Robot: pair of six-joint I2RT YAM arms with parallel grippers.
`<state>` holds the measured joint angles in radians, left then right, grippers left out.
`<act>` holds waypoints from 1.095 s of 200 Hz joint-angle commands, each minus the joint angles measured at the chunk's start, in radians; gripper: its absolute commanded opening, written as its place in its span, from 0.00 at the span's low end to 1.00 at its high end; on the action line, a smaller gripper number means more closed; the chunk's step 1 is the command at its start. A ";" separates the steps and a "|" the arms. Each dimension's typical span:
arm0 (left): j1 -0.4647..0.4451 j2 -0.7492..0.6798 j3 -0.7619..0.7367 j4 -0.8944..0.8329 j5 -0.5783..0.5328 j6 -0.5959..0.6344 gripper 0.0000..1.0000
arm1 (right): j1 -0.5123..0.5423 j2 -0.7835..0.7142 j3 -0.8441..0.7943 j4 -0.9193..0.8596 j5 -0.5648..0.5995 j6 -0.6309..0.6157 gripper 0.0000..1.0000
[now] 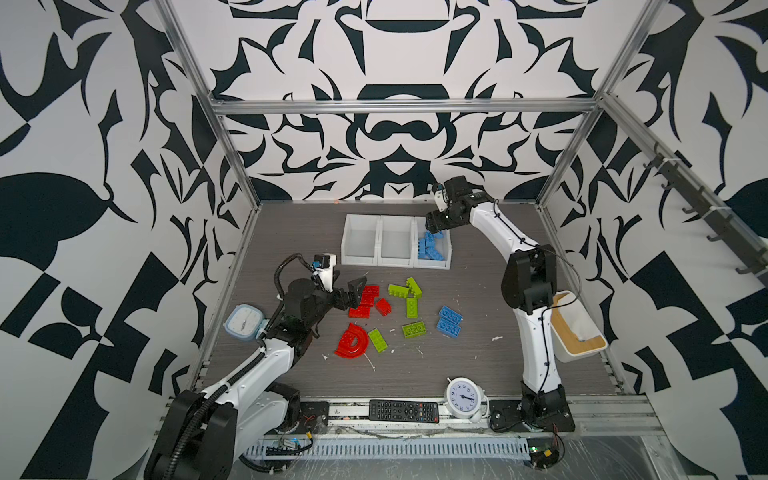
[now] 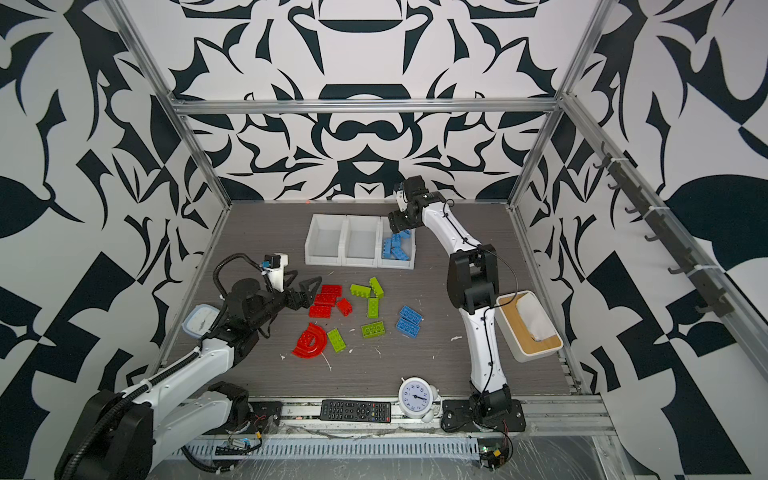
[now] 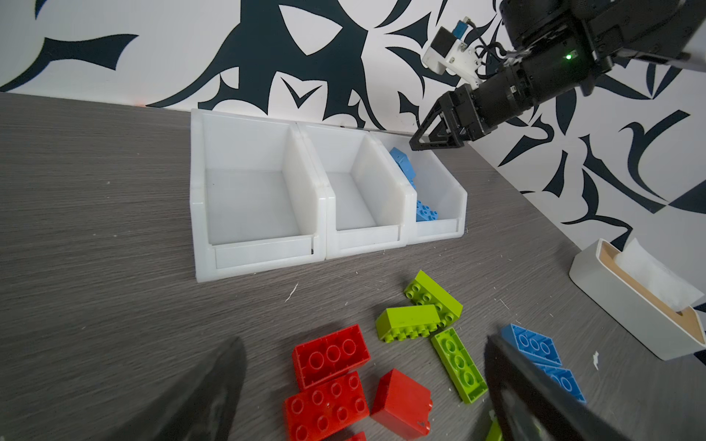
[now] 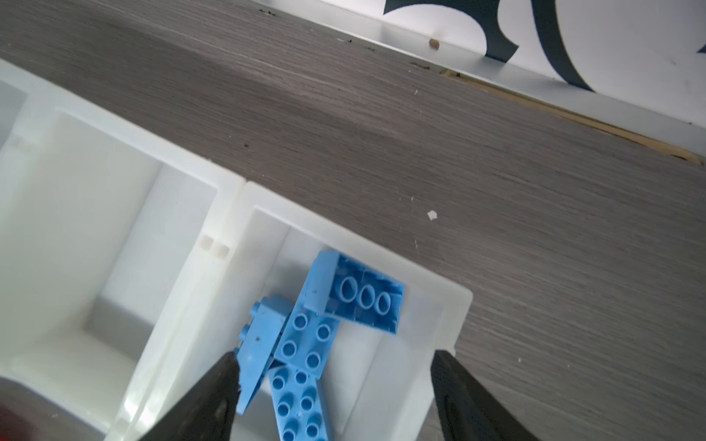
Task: Sort the legos into containers by color
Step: 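Move the right gripper down to the blue bricks nearer the robot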
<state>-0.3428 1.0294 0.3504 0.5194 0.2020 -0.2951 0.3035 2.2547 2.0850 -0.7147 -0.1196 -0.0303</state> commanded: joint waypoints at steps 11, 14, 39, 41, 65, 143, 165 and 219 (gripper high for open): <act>-0.002 -0.016 -0.003 0.012 -0.002 -0.001 1.00 | 0.003 -0.275 -0.248 0.034 -0.032 0.066 0.81; -0.002 -0.015 -0.004 0.012 -0.002 -0.002 1.00 | 0.003 -0.301 -0.284 0.042 -0.033 0.074 0.81; -0.002 -0.007 -0.002 0.016 0.004 -0.004 1.00 | 0.003 -0.506 -0.576 0.109 -0.060 0.161 0.81; -0.002 -0.006 -0.002 0.017 0.004 -0.002 1.00 | 0.004 -0.524 -0.600 0.115 -0.061 0.170 0.81; -0.002 -0.009 0.006 -0.006 -0.015 0.009 1.00 | 0.011 -0.706 -0.857 0.192 -0.103 0.247 0.81; -0.002 0.015 0.013 -0.001 0.004 0.003 1.00 | 0.182 -0.848 -1.168 0.203 0.005 0.385 0.81; -0.002 0.008 0.004 0.006 -0.008 0.005 1.00 | 0.183 -0.876 -1.212 0.238 0.001 0.410 0.81; -0.002 0.019 0.006 0.017 0.001 -0.003 1.00 | 0.182 -0.871 -1.289 0.278 -0.042 0.475 0.81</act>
<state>-0.3428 1.0489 0.3504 0.5163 0.1982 -0.2947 0.4873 1.4033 0.8223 -0.4736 -0.1467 0.3965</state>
